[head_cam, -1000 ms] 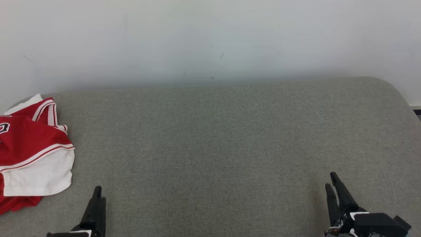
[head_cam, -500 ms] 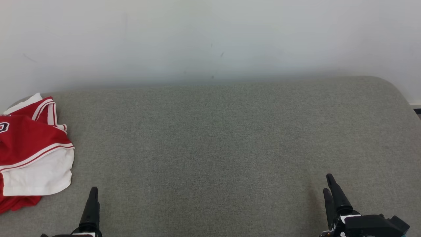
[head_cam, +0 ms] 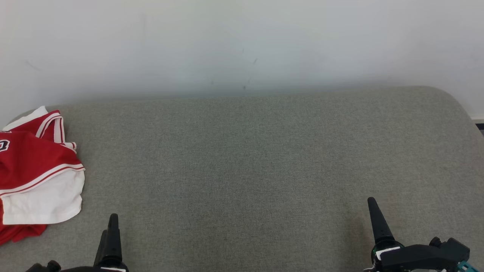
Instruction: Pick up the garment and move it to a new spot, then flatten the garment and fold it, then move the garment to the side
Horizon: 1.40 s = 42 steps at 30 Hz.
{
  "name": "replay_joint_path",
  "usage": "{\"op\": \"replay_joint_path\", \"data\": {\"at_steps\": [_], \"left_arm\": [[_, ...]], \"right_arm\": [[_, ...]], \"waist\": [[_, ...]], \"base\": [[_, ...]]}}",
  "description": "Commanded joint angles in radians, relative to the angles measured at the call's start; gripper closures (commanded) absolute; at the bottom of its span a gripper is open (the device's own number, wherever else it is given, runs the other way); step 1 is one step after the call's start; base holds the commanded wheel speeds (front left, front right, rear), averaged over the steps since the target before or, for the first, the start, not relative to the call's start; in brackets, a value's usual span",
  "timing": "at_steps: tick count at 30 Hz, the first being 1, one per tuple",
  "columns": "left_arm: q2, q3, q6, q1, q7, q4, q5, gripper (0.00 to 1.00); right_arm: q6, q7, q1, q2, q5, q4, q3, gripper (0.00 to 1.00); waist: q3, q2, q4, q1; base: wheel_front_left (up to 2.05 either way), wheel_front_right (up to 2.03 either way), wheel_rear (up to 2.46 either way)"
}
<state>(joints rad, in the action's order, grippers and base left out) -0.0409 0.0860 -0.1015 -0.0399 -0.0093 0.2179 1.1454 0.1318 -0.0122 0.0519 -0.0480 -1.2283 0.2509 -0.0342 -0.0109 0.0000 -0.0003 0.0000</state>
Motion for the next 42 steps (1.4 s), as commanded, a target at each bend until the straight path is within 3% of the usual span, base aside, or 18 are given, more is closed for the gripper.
{"op": "replay_joint_path", "data": {"at_steps": [1,20,42], "left_arm": [[-0.006,-0.006,0.006,-0.002,-0.012,-0.019,-0.046,0.00],[-0.008,-0.040,0.049,0.037,-0.079,-0.032,-0.376,0.00],[-0.009,-0.055,0.070,0.066,-0.143,-0.049,-0.644,0.00]], "right_arm": [[0.000,-0.010,0.004,-0.001,0.039,-0.017,0.006,0.00],[-0.001,-0.077,-0.017,-0.002,0.398,-0.025,0.047,0.00],[-0.001,-0.141,-0.036,-0.002,0.648,-0.026,0.075,0.00]], "waist": [[0.000,0.0000,0.000,0.0000],[0.001,0.0000,0.002,0.0000],[-0.005,0.0000,0.008,0.0000]], "base": [[0.00,0.00,0.00],[0.00,0.00,0.00],[0.00,0.00,0.00]]}}
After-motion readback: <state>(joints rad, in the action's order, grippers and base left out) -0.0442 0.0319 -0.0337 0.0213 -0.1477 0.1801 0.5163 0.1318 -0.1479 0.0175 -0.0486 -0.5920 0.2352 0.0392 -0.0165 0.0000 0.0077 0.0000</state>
